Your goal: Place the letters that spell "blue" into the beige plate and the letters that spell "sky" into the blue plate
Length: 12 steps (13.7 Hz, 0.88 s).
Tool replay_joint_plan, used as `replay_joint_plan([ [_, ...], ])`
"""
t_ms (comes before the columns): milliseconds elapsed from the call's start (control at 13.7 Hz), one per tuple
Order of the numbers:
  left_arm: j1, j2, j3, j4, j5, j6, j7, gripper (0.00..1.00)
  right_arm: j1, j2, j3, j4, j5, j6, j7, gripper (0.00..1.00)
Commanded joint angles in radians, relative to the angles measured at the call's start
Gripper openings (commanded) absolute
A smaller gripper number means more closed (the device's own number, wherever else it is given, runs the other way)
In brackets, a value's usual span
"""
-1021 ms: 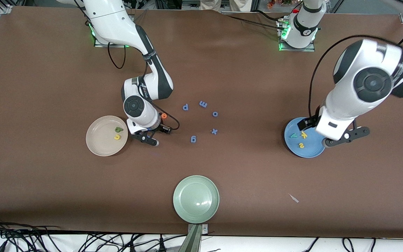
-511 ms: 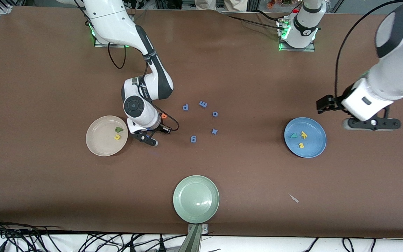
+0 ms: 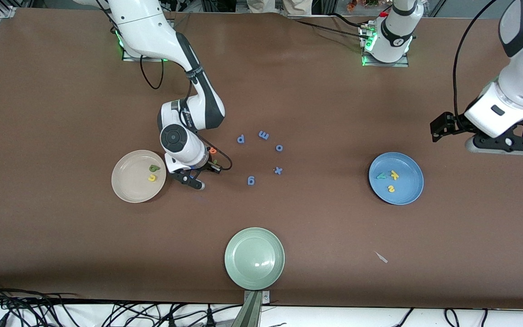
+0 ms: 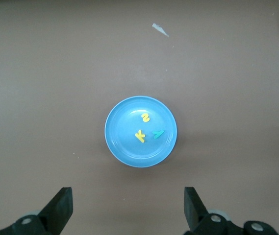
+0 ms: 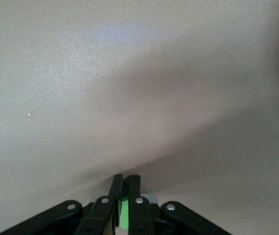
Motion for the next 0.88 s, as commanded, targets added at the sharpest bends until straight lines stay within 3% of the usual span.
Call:
replay_joint_plan([
  [0, -0.063, -0.09, 0.089, -0.108, -0.031, 0.042, 0.029, 1.0, -0.005, -0.003, -0.005, 0.017, 0.018, -0.023, -0.024, 0.02],
  [146, -0.065, -0.082, 0.091, -0.096, -0.048, 0.034, 0.028, 1.0, -0.027, -0.022, -0.028, 0.046, 0.016, -0.12, -0.094, 0.02],
  [438, -0.059, -0.074, 0.092, -0.092, -0.047, 0.014, 0.034, 1.0, -0.034, -0.048, -0.167, 0.103, -0.002, -0.353, -0.359, 0.02],
  [802, -0.059, -0.073, 0.092, -0.073, -0.047, 0.011, 0.029, 1.0, -0.04, -0.04, -0.345, 0.068, -0.005, -0.387, -0.779, 0.04],
])
